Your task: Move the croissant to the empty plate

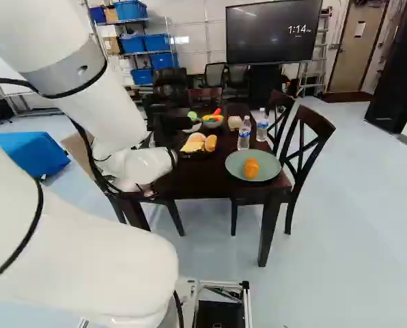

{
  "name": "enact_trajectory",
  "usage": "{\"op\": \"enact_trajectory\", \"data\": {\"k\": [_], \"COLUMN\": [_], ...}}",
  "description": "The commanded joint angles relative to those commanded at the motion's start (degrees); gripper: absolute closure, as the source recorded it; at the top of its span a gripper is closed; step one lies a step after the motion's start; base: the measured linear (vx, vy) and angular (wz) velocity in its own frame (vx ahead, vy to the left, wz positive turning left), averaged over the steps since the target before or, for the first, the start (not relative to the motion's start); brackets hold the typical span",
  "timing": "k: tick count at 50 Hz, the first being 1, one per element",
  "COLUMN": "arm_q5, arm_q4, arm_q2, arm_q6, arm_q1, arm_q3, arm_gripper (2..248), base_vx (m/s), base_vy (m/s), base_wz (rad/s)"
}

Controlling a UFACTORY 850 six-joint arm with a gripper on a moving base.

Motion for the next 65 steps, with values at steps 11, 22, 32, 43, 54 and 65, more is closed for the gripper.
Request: {"op": "enact_trajectory", "data": {"k": [11, 22, 32, 43, 54, 65], "arm_q5": [4.0, 7.3, 9.6, 11.4, 12.4, 12.6], "arm_q4": [0.5, 0.9, 1.2, 1.5, 1.6, 1.6], "arm_q2": [0.3, 0.5, 0.6, 0.7, 0.8, 0.8], "arm_q6": [0.0, 0.0, 0.0, 0.0, 0.0, 0.0], "arm_q1": [0.0, -0.1, -0.1, -0.1, -0.1, -0.1], "arm_q3": [2.1, 3.8, 5.0, 5.9, 6.4, 6.6], "arm_gripper": [3, 3, 3, 3, 3, 3], "base_vx": [0.000, 0.000, 0.000, 0.000, 0.000, 0.000], "base_vy": [0.000, 0.000, 0.000, 0.000, 0.000, 0.000], "base_wz": [0.000, 0.000, 0.000, 0.000, 0.000, 0.000]}}
